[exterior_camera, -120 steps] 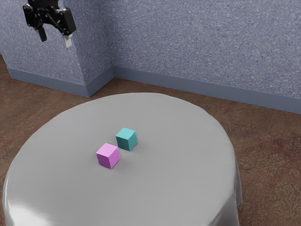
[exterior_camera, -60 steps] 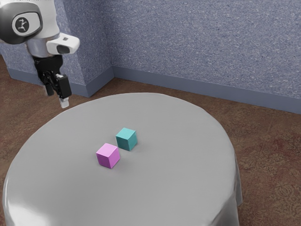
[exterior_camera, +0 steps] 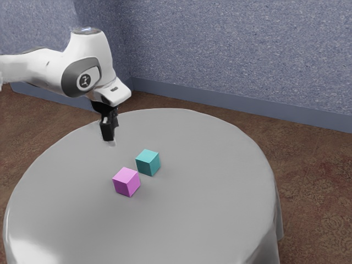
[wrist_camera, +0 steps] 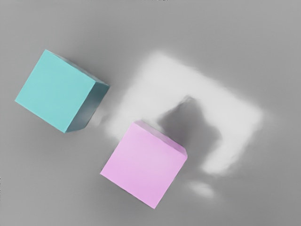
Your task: Pick up the blue block with one arm, and put the blue block on the pink block with one arm
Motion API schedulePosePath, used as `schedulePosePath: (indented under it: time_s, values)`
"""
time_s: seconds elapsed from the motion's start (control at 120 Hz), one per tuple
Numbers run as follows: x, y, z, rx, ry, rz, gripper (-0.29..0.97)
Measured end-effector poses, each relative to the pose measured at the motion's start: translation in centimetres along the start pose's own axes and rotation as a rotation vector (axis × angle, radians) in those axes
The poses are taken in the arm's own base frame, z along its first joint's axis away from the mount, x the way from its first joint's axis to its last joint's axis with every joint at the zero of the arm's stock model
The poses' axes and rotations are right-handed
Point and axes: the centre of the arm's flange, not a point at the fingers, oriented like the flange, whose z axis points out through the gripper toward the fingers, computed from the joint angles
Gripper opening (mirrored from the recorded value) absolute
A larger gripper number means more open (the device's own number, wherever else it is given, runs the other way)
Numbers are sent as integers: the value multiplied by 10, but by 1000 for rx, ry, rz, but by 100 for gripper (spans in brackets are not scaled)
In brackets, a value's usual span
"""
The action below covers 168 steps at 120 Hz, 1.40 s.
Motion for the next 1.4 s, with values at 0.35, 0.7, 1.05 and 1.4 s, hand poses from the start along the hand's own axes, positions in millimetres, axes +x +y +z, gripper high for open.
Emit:
schedulePosePath:
  time_s: [0.35, 0.7, 1.05, 1.4]
  values:
    - [45, -44, 62, -12, 15, 267, 68]
    - [66, -85, 122, -39, 8, 406, 68]
    - [54, -99, 165, -77, 3, 461, 68]
    - [64, -107, 182, -76, 48, 507, 68]
